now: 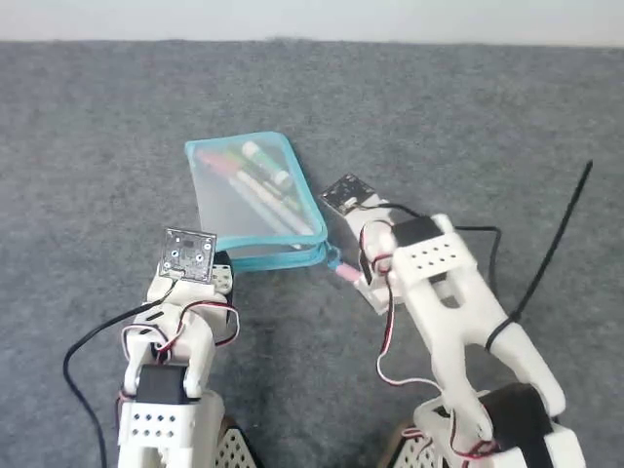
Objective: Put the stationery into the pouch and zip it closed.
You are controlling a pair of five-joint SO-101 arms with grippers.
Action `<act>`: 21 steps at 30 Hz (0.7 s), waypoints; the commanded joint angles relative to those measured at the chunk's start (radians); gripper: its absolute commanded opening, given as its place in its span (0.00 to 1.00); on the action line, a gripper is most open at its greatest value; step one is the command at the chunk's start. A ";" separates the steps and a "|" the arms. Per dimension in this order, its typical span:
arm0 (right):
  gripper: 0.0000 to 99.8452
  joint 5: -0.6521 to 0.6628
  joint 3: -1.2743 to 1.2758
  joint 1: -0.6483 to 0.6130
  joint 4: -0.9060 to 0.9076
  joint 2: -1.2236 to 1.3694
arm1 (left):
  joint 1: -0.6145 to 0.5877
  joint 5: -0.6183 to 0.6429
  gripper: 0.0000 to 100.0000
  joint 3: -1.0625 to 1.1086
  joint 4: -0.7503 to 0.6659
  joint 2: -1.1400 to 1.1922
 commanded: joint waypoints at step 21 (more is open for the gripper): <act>0.23 0.147 -0.180 0.012 0.317 -0.285 | 0.009 0.015 0.01 -0.008 -0.032 0.006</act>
